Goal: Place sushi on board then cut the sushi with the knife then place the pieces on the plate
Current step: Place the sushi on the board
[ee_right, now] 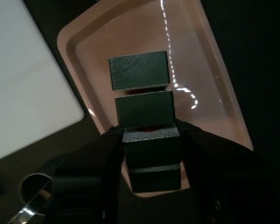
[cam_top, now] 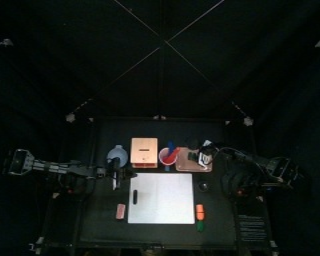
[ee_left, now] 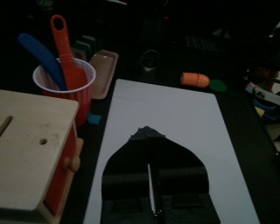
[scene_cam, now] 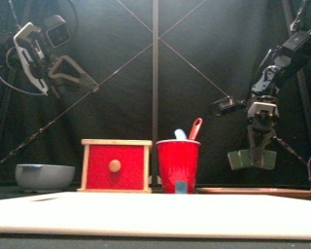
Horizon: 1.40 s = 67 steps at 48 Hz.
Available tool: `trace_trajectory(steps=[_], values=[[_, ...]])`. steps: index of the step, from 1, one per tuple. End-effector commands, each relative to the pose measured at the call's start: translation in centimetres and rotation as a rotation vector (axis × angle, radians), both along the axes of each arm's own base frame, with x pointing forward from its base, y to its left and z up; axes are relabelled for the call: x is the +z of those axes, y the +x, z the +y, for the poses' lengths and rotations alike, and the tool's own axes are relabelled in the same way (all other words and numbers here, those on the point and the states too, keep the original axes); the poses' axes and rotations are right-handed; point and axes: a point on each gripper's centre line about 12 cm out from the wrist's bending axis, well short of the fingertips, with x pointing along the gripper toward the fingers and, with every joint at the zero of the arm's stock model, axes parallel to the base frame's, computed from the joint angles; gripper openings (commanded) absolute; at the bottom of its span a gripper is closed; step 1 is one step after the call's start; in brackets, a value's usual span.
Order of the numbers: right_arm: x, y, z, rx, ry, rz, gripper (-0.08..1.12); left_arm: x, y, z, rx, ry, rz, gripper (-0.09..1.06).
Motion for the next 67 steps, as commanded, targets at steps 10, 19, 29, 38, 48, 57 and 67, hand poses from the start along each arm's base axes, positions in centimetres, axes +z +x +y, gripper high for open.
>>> trace_trajectory(steps=[10, 19, 29, 38, 48, 57, 67], values=[[3.4, 1.0, 4.9, -0.182, 0.051, -0.09, 0.54, 0.5, 0.2, 0.1, 0.006, 0.0, -0.018, -0.03], [4.1, 2.4, 8.4, -0.327, 0.135, -0.14, 0.54, 0.3, 0.2, 0.2, 0.007, -0.001, -0.011, -0.03], [4.3, 4.5, 12.0, -0.432, 0.175, -0.186, 0.54, -0.1, 0.0, 0.2, 0.01, -0.003, 0.003, -0.03], [4.1, 6.4, 14.8, -0.545, 0.199, -0.215, 0.54, 0.1, -0.1, 0.3, 0.015, -0.011, 0.0, -0.03], [2.9, 8.9, 17.8, -0.7, 0.233, -0.234, 0.54, 0.2, -0.5, 0.3, 0.018, -0.014, -0.009, -0.03], [2.7, 11.5, 20.6, -0.813, 0.226, -0.243, 0.54, 0.4, -0.8, 0.2, 0.017, -0.014, -0.019, -0.03], [2.2, 14.5, 22.6, -0.888, 0.232, -0.233, 0.54, 0.4, -1.2, 0.2, 0.016, -0.016, -0.016, -0.03]])
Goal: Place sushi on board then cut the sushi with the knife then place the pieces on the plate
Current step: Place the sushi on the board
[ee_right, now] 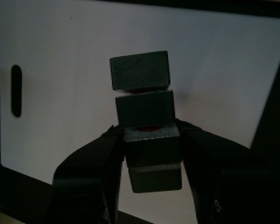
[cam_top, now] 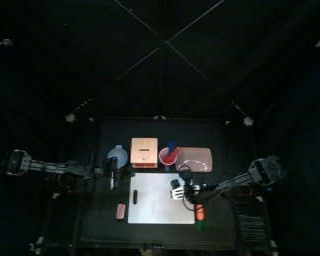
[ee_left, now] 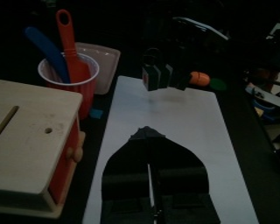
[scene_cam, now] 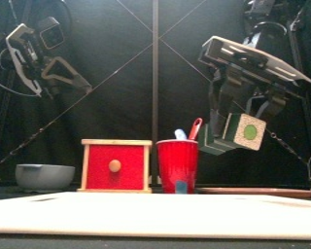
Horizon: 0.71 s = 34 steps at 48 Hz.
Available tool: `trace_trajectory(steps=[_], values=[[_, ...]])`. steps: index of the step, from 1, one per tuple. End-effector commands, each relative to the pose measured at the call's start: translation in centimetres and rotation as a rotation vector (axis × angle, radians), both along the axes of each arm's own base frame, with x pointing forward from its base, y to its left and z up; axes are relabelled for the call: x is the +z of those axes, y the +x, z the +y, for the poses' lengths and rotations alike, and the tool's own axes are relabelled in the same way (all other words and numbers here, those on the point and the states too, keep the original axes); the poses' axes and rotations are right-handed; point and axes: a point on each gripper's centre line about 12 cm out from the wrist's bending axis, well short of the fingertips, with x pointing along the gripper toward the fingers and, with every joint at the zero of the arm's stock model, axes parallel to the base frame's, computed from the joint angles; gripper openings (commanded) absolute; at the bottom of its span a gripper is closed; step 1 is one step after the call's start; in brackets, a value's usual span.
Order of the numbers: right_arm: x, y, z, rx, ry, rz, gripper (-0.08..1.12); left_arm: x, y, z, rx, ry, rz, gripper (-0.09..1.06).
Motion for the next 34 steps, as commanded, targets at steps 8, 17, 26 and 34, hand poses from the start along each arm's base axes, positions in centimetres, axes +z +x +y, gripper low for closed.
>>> trace_trajectory(steps=[8, 17, 26, 34], values=[[0.8, 3.9, 1.4, -0.088, 0.045, -0.002, 0.54, 0.3, 0.0, 0.0, -0.003, -0.003, 0.01, -0.03], [-0.1, 5.4, 2.1, -0.184, 0.04, 0.104, 0.54, -0.1, -0.2, -0.1, -0.008, -0.003, 0.038, -0.03], [-0.8, 7.4, 2.6, -0.214, 0.02, 0.14, 0.54, -0.1, -0.2, 0.0, -0.005, -0.001, 0.039, -0.03], [-1.8, 8.2, 2.3, -0.235, 0.026, 0.157, 0.54, -0.1, -0.2, 0.2, 0.0, 0.0, 0.041, -0.03]])
